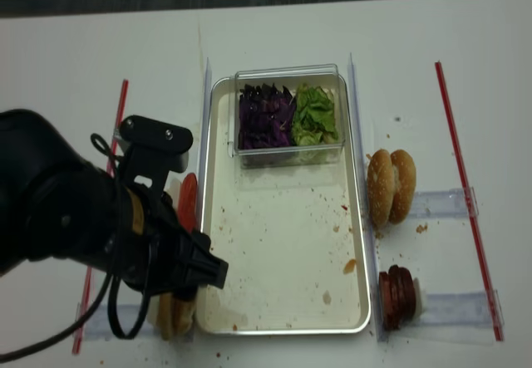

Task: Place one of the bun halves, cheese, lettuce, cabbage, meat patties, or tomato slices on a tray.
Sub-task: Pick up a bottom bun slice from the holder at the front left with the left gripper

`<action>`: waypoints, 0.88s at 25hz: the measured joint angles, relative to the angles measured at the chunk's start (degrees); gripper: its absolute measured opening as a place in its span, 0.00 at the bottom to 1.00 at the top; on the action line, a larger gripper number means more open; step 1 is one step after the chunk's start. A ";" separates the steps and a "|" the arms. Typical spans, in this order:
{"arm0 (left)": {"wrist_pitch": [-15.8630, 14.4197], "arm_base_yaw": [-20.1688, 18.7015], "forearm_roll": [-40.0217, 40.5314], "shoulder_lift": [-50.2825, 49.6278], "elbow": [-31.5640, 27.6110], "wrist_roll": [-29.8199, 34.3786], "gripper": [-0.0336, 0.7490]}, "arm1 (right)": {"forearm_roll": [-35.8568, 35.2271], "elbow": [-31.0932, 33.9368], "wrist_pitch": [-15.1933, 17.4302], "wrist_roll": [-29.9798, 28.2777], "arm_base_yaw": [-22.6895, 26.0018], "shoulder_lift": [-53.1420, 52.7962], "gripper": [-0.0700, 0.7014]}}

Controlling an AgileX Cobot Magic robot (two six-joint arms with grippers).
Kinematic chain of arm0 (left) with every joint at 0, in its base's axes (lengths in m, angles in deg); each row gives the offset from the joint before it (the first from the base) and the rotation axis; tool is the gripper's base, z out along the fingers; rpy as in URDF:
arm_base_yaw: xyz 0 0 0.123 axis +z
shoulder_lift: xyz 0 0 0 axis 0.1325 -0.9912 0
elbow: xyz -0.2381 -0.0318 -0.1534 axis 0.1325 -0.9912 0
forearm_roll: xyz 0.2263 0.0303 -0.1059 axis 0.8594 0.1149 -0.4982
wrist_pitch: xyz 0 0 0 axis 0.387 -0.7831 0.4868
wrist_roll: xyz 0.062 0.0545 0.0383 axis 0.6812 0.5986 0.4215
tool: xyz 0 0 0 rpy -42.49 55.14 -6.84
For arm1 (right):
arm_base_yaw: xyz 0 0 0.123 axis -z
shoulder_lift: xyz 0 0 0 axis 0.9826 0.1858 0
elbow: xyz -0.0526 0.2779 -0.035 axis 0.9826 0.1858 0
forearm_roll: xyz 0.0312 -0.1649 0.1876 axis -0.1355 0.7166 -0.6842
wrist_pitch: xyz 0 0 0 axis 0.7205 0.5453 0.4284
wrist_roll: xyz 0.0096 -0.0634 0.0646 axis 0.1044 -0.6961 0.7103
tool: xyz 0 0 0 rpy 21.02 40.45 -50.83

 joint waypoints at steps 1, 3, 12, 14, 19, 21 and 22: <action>0.09 0.00 -0.13 -0.87 0.00 0.00 0.65 | 0.00 0.00 0.00 0.00 0.00 0.00 0.94; 0.21 0.00 -0.22 -2.49 0.00 0.00 0.65 | 0.00 0.00 0.00 0.00 0.00 0.00 0.94; 1.90 0.00 -0.60 -9.09 0.00 0.00 0.65 | 0.00 0.00 0.00 0.00 0.00 0.00 0.94; 2.14 0.00 -0.90 -10.03 0.00 0.23 0.65 | 0.00 0.00 0.00 0.00 0.00 0.00 0.94; 3.44 0.00 -1.15 -11.51 0.53 0.60 0.65 | 0.00 0.00 0.00 0.00 0.00 0.00 0.94; 4.11 -0.05 -1.25 -12.23 0.75 0.72 0.65 | 0.00 0.00 0.00 0.00 0.00 0.00 0.94; 4.53 -0.05 -1.36 -12.65 0.87 0.72 0.65 | 0.00 0.00 0.00 0.00 0.00 0.00 0.94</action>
